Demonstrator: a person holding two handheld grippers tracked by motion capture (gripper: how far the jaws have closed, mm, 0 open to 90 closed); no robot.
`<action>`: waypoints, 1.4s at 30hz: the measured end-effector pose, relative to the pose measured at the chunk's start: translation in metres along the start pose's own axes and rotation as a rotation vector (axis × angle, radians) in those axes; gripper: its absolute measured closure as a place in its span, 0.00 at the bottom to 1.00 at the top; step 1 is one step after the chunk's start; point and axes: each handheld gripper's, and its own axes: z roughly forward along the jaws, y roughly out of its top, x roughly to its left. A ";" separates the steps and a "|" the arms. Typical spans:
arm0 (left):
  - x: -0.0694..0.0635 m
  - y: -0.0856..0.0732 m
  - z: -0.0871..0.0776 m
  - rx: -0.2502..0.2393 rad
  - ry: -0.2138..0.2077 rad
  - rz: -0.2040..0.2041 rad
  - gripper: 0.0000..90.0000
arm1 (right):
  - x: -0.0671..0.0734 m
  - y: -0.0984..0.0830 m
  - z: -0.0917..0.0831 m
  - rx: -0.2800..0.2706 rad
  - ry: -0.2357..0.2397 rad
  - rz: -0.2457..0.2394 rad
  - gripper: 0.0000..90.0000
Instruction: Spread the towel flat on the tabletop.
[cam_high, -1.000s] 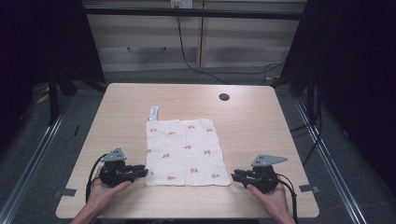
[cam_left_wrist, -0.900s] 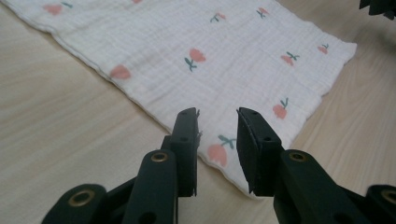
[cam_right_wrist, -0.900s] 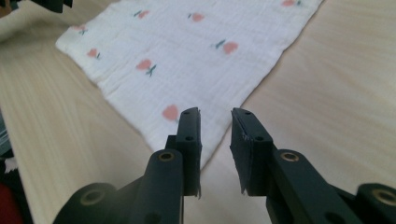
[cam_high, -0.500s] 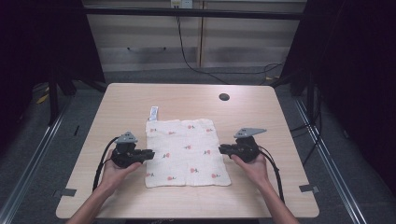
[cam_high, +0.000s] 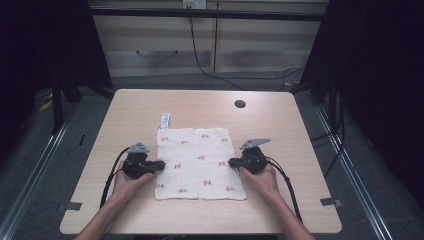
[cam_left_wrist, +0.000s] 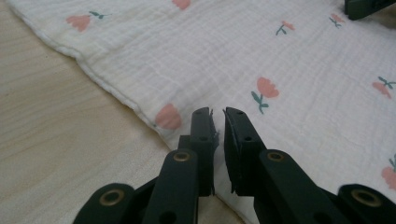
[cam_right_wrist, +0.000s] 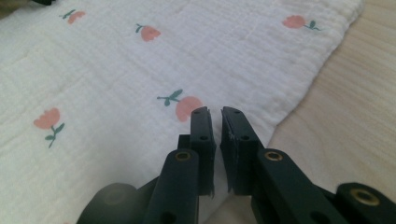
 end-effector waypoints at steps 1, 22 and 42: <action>-0.001 0.000 0.000 0.000 0.007 0.007 0.91 | 0.001 -0.001 -0.001 0.004 -0.001 -0.009 0.92; -0.033 -0.004 0.003 0.034 -0.060 0.086 0.88 | 0.020 -0.039 -0.039 0.017 0.011 -0.020 0.91; -0.043 0.007 0.007 0.027 -0.043 0.105 0.80 | 0.036 -0.054 -0.052 0.022 0.044 -0.024 0.90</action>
